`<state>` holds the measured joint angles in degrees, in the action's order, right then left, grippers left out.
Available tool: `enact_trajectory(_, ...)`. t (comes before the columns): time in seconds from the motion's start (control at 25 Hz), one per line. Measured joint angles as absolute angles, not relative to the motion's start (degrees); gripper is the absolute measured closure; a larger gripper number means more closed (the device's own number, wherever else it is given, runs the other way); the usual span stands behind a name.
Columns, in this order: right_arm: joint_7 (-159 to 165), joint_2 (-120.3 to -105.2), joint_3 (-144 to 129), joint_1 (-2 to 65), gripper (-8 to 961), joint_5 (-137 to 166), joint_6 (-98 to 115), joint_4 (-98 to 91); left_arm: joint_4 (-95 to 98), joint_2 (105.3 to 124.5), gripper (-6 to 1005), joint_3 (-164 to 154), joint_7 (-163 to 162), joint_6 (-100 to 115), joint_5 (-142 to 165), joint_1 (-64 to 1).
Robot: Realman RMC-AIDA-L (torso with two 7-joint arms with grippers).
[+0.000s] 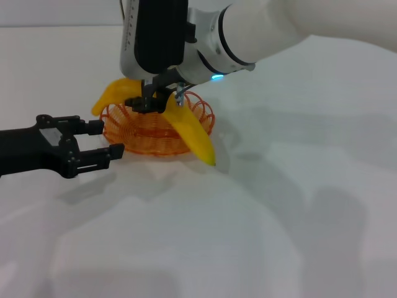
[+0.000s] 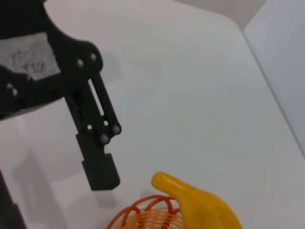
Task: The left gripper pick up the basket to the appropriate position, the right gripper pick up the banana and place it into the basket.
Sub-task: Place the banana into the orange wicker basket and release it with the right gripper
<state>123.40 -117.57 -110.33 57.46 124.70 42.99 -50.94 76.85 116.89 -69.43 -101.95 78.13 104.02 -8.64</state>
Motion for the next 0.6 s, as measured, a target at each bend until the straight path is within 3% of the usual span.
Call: enact_trajectory(0.6,125.43,-117.16,-110.02,58.4,461,124.72,42.9,-50.97,75.93,116.8,353,-69.43,-101.95,78.13,104.3,-9.14)
